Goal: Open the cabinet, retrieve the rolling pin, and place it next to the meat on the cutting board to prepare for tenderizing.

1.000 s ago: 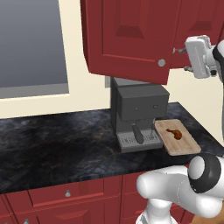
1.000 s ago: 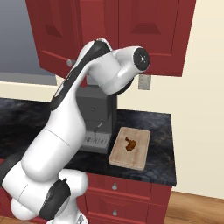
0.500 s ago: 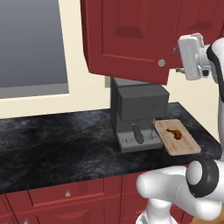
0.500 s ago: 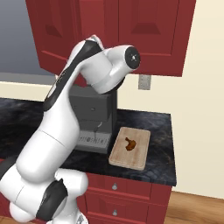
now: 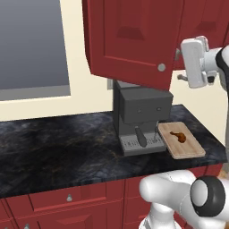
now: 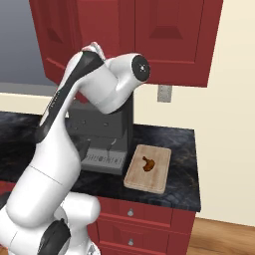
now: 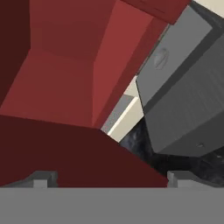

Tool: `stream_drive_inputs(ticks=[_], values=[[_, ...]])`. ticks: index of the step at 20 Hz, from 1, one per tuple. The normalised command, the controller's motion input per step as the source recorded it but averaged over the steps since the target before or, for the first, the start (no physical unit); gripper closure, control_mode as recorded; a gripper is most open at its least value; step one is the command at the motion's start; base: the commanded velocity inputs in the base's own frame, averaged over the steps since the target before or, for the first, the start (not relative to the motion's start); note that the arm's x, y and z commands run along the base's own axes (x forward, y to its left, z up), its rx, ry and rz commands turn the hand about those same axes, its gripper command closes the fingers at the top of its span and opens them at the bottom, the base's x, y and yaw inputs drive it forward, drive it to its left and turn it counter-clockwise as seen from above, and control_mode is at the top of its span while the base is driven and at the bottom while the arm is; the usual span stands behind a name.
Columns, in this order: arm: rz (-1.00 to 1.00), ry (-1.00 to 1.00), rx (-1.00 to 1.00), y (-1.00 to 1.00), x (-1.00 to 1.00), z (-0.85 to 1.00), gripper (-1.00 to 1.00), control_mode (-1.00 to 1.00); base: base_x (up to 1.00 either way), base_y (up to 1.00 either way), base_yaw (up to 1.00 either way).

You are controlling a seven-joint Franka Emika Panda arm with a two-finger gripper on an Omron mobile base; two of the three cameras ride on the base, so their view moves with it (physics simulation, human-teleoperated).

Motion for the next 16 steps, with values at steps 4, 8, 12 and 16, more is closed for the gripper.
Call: stream_drive_inputs(ticks=[4,8,12,16], values=[[0.10,0.00,0.03,0.52,-0.89,0.00,-1.00,-1.00,0.00,0.00,0.00],[0.14,0.00,0.03,0.79,-0.63,0.00,-1.00,-1.00,0.00,0.00,0.00],[0.18,0.04,0.00,1.00,-0.46,-0.03,-1.00,-1.00,0.00,0.00,0.00],[0.20,0.07,0.00,0.99,-0.30,-0.04,-1.00,-1.00,0.00,0.00,0.00]])
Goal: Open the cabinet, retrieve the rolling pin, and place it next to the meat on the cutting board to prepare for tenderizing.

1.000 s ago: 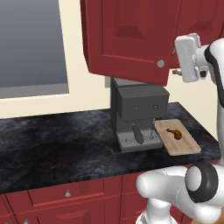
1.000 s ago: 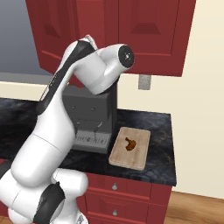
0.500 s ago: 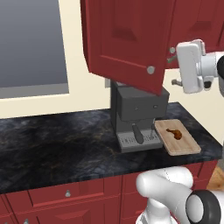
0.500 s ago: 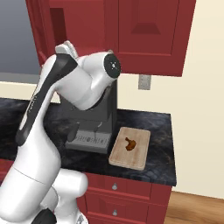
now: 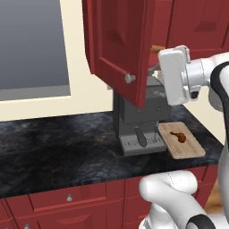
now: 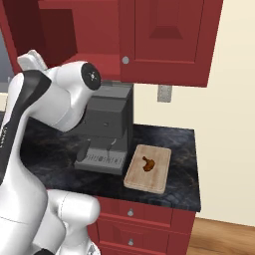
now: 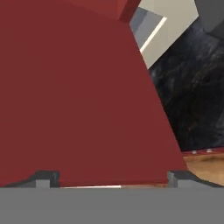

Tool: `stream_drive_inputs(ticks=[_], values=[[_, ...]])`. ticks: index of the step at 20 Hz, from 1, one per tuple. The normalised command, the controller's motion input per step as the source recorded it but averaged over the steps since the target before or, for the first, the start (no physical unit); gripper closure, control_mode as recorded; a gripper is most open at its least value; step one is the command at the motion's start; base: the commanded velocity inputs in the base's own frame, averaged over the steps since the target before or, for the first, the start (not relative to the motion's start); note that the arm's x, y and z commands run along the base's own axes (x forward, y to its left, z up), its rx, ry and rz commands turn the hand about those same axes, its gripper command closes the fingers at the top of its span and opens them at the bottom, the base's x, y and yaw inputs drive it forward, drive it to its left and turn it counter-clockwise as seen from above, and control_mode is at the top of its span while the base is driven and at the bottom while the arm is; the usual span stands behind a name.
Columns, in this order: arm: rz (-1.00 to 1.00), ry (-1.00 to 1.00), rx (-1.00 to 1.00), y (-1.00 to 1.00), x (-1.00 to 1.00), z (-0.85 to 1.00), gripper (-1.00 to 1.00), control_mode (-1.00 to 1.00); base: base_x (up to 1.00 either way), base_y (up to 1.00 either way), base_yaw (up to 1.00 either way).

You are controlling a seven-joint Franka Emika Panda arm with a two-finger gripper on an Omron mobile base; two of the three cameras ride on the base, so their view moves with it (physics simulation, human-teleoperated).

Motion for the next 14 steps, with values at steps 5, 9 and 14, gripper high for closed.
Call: stream_drive_inputs(ticks=[5,9,14], values=[[0.21,0.07,0.00,1.00,-0.12,-0.15,-1.00,-1.00,0.00,0.00,0.00],[0.13,0.00,-0.02,0.95,-0.04,-0.25,-1.00,-1.00,0.00,0.00,0.00],[0.04,0.00,-0.05,0.35,-0.01,-0.10,-1.00,-1.00,0.00,0.00,0.00]])
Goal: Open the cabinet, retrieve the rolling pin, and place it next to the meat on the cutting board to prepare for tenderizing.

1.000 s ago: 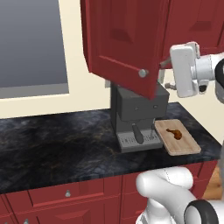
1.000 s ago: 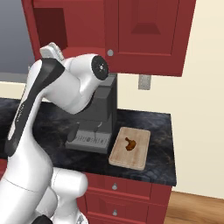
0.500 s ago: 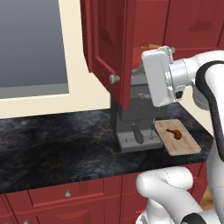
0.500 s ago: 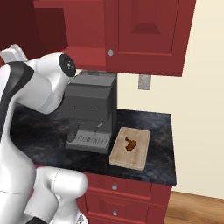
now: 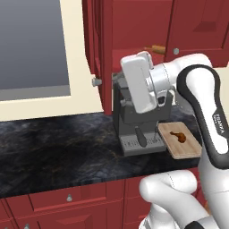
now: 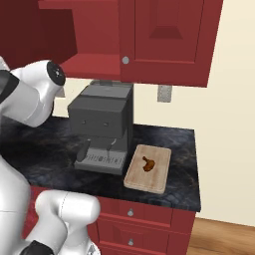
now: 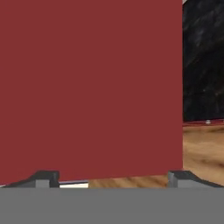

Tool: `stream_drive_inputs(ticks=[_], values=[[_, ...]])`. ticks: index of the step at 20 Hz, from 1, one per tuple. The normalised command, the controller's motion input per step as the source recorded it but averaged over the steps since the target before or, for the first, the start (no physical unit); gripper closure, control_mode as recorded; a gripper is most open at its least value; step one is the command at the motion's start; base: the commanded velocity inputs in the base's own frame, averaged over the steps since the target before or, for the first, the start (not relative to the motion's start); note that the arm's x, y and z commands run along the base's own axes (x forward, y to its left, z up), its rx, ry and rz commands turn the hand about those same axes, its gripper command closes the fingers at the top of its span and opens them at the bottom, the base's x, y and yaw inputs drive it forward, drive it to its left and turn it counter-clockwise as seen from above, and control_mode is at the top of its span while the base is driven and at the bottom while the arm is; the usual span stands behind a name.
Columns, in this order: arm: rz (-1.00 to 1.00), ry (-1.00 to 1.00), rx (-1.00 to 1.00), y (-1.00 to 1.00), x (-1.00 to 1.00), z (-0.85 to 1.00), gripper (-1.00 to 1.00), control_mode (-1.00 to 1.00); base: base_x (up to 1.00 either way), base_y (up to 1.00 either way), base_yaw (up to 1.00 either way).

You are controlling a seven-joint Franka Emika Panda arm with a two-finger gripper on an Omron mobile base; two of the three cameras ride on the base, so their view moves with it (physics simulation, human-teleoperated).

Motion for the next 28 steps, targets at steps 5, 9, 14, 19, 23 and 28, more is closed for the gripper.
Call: stream_drive_inputs(ticks=[5,9,14,19,23,28], values=[[0.00,-0.25,0.00,-0.43,0.00,-0.01,-1.00,-1.00,0.00,0.00,0.00],[-0.01,-0.25,0.00,-0.72,0.00,0.00,-1.00,-1.00,0.00,0.00,0.00],[-0.08,-0.20,0.00,-0.87,0.00,0.09,-1.00,-1.00,0.00,0.00,0.00],[-0.16,-0.23,0.00,-0.88,0.00,0.03,-1.00,-1.00,0.00,0.00,0.00],[-0.20,-0.24,-0.03,-0.83,0.00,0.00,-1.00,-1.00,0.00,0.00,0.00],[-0.22,-0.17,-0.06,-0.87,0.00,0.00,-1.00,-1.00,0.00,0.00,0.00]])
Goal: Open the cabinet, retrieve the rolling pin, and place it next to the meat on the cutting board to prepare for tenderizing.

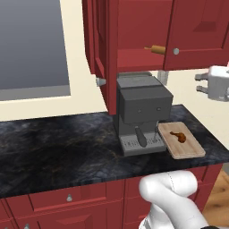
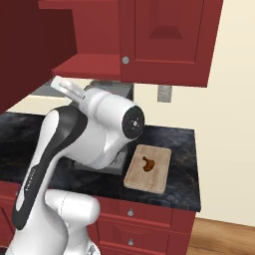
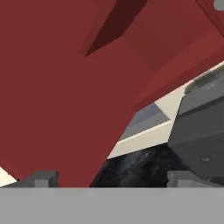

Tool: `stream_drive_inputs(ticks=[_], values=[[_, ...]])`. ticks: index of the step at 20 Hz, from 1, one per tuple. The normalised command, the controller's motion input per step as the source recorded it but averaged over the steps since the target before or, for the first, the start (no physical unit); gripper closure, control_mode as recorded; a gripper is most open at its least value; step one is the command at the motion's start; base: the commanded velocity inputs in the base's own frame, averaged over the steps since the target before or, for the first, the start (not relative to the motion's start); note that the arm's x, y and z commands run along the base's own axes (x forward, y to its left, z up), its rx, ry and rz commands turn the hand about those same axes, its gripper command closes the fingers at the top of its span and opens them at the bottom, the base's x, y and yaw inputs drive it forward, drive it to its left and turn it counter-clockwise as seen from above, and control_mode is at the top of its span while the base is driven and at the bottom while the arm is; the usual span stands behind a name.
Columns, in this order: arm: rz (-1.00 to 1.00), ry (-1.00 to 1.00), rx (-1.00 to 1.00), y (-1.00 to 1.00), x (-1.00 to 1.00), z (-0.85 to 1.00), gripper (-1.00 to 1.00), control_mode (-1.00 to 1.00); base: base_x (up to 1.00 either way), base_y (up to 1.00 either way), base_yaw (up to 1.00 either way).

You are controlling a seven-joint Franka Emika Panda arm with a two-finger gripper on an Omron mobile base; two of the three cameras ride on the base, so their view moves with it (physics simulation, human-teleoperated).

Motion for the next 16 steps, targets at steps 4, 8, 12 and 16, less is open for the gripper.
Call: stream_drive_inputs(ticks=[4,8,12,16], values=[[-0.29,-0.14,-0.10,-0.78,-0.01,0.00,-1.00,-1.00,0.00,0.00,0.00],[-0.32,-0.12,-0.11,-0.45,0.00,-0.01,-1.00,-1.00,0.00,0.00,0.00],[-0.28,-0.02,-0.11,-0.07,0.00,-0.05,-1.00,-1.00,0.00,0.00,0.00],[-0.15,-0.04,-0.11,0.00,0.16,-0.15,-1.00,-1.00,0.00,0.00,0.00]])
